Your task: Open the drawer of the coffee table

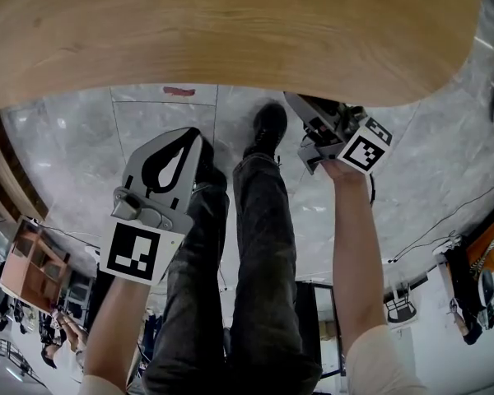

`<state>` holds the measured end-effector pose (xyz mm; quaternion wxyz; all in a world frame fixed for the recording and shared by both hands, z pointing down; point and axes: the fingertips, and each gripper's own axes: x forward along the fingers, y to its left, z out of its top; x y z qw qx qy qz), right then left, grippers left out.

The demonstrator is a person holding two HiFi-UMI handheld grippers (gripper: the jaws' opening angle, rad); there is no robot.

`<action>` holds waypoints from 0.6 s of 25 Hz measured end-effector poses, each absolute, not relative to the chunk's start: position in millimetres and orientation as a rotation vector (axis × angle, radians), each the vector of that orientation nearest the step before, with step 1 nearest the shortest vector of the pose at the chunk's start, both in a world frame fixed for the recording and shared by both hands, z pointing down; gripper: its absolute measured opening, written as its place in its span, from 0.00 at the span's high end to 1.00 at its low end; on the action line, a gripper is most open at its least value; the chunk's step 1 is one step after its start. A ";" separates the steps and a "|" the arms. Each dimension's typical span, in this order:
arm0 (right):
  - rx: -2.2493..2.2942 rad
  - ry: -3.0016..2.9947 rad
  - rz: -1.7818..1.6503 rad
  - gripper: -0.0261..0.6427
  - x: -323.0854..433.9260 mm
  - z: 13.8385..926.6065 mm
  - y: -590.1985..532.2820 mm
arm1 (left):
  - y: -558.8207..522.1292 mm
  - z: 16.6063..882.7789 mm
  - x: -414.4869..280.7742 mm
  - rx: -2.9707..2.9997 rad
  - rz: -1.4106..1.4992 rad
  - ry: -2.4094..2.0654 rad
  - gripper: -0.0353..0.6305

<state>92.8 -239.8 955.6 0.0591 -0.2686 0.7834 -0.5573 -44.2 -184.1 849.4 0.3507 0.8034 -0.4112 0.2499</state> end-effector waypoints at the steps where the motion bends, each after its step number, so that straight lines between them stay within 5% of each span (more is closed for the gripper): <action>1: -0.779 2.377 -1.671 0.47 89.8 954.2 -242.7 | -184.2 851.2 -45.0 2.084 0.651 -1.062 0.92; 15: -0.621 2.273 -1.591 0.47 84.6 950.2 -249.7 | -168.1 871.9 -38.0 2.093 0.660 -0.990 0.92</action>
